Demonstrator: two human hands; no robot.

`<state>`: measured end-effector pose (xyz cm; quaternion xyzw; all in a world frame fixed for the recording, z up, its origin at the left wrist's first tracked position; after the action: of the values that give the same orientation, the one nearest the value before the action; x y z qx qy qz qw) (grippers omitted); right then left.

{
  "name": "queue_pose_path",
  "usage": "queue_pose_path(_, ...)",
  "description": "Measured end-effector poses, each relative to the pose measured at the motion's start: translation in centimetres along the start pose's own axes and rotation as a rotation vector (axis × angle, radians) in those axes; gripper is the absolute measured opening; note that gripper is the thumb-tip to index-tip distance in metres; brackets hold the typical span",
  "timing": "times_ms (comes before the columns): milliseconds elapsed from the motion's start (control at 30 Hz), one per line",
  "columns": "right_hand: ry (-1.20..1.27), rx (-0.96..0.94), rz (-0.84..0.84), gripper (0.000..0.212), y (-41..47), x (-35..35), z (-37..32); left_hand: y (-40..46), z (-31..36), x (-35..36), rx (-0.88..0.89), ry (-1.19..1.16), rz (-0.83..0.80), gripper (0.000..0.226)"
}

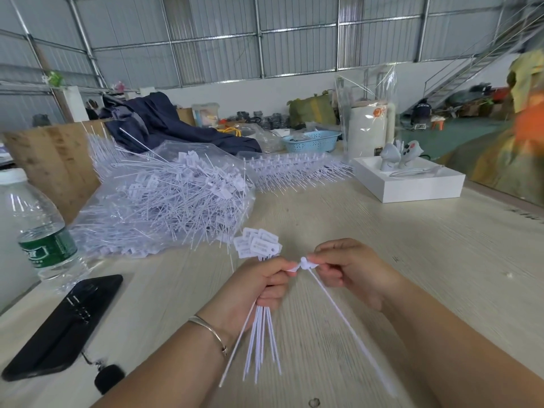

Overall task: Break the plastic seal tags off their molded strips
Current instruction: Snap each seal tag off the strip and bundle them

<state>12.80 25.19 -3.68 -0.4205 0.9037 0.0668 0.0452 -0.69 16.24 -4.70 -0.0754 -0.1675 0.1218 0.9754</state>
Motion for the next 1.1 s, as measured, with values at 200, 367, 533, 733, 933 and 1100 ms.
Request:
queue_pose_path(200,0.220,0.061,-0.252,0.036,-0.5,0.8,-0.2,-0.4,0.2,1.0,-0.066,0.089,-0.247,0.022)
queue_pose_path(367,0.561,-0.008,-0.186,0.037,0.0,-1.1,-0.7,-0.4,0.4,0.0,-0.100,0.031,-0.328,0.032)
queue_pose_path(533,0.288,0.032,0.074,0.030,0.9,-2.6,0.9,0.0,0.1,-0.1,-0.012,-0.015,-0.226,0.038)
queue_pose_path(733,0.043,-0.012,0.175,0.019,0.7,-0.6,1.0,0.3,-0.3,-0.5,0.040,-0.090,-0.006,0.033)
queue_pose_path(933,-0.059,-0.076,0.246,0.036,0.3,0.8,0.5,0.2,-1.4,0.5,0.057,-0.036,0.071,0.037)
queue_pose_path(1100,-0.259,-0.174,0.302,0.042,0.0,0.9,0.1,0.0,-1.4,1.2,0.020,-0.070,-0.019,0.051)
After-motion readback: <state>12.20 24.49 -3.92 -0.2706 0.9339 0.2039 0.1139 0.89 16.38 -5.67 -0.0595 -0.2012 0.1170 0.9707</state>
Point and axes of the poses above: each hand's wrist, its own y-axis towards the middle knuckle, its own x-axis out of the palm, z = x × y, the point moved 3 cm from there along y, towards the middle knuckle, and after that the axes turned 9 degrees about -y, right-handed, at the moved point
